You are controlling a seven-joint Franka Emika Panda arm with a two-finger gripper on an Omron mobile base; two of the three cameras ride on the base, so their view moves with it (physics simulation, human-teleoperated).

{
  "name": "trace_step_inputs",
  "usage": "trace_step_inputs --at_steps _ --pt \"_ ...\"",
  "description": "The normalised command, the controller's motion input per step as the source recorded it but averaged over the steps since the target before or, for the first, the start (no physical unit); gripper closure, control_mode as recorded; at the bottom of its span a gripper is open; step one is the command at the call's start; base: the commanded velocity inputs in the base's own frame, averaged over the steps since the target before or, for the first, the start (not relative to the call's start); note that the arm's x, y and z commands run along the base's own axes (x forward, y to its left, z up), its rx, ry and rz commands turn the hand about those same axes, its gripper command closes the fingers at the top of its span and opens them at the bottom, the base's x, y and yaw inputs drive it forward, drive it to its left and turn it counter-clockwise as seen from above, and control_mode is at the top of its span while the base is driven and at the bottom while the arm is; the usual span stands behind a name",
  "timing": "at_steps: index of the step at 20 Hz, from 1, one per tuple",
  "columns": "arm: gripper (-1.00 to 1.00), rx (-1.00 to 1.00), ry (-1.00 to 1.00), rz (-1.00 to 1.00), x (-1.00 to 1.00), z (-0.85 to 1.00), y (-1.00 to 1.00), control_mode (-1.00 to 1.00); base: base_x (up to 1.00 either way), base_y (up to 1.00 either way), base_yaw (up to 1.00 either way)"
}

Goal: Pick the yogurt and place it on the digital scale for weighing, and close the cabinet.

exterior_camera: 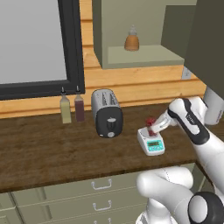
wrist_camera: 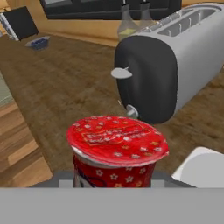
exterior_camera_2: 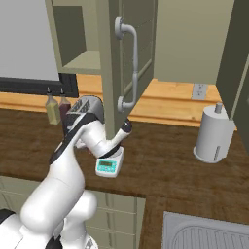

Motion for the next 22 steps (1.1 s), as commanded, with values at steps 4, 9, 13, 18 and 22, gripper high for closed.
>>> trace_step_inputs --at_steps 4,9,13,18,22 --pt "1.0 0.07 -0.16 0.08 0.0 -0.2 -0.01 -1.0 0.0 0.0 0.0" --pt "1.0 0.01 -0.15 0.07 0.0 -0.2 -0.08 -1.0 0.0 0.0 0.0" --pt "1.0 0.02 -0.24 0.12 0.0 0.0 -0.26 -1.0 0.0 0.0 0.0" --pt "1.0 0.02 -0.07 0.06 0.29 0.0 -0.14 -1.0 0.0 0.0 0.0" --pt "1.0 0.02 0.0 0.02 0.55 0.0 -0.13 -1.0 0.0 0.0 0.0"
